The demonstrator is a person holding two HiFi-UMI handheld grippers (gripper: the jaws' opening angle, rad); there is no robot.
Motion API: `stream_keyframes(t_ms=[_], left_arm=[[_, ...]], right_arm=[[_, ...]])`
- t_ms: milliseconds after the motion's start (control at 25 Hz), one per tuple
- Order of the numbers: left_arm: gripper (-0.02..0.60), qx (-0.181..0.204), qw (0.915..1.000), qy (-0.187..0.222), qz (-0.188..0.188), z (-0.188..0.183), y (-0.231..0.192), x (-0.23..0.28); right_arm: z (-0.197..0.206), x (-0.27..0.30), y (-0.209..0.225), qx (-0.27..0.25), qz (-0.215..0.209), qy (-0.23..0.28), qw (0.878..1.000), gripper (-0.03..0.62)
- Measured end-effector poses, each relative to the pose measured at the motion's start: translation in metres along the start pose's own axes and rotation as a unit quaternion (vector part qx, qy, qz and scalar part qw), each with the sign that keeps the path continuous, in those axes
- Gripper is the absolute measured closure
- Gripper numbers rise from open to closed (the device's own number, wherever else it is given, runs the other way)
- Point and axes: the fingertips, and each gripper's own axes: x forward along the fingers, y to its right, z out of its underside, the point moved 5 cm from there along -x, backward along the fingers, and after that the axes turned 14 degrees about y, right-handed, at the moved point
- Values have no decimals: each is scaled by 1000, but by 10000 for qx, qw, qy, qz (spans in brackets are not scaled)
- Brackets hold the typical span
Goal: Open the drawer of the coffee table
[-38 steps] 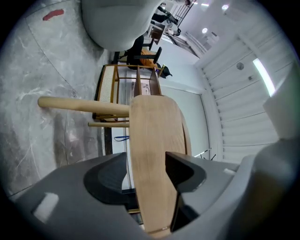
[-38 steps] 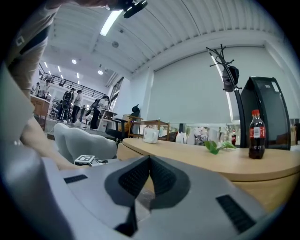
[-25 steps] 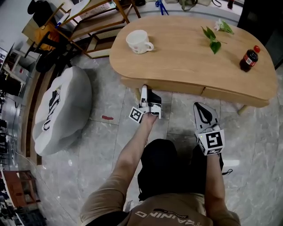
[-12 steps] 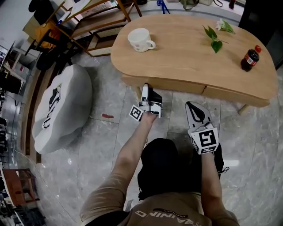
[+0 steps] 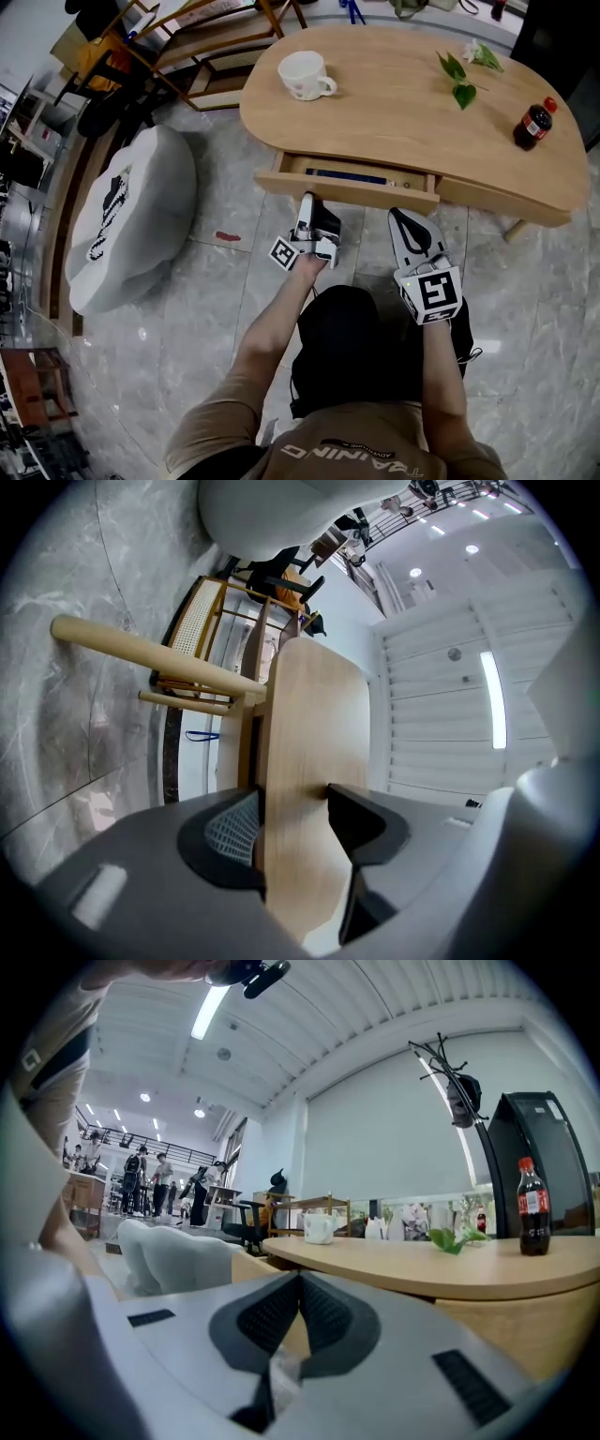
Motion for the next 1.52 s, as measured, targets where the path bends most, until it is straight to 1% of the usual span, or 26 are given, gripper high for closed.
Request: stream_keyframes(t_ms=[280, 400, 680, 920, 1000, 1080, 1280, 1400, 1520], left_arm=[[359, -13, 9999, -130, 5, -1, 20, -32], [359, -9, 9999, -98, -26, -1, 23, -39], [368, -51, 10000, 0, -33, -5, 24, -41], [368, -21, 9997, -214, 96, -5, 24, -38], [368, 16, 9997, -241, 80, -4, 22, -40], [368, 77, 9994, -334, -19, -4, 20, -41], [368, 363, 9953, -693, -563, -3, 11, -60], [368, 652, 9912, -923, -687, -8, 18, -66], [368, 970, 9833, -1349, -736, -7, 32, -69]], right_arm=[[-17, 1, -8, 71, -117, 114, 9998, 591], [-21, -1, -9, 69, -159, 159, 9997, 591], [-24, -7, -8, 73, -173, 208, 9996, 589], [-23, -13, -2, 119, -174, 239, 9995, 589], [-20, -14, -1, 147, -177, 199, 9995, 589], [-18, -13, 0, 148, -167, 172, 9996, 589], [-13, -14, 4, 263, -107, 157, 9995, 589], [-15, -13, 4, 232, -146, 184, 9995, 589], [-18, -12, 5, 204, -166, 195, 9995, 589]])
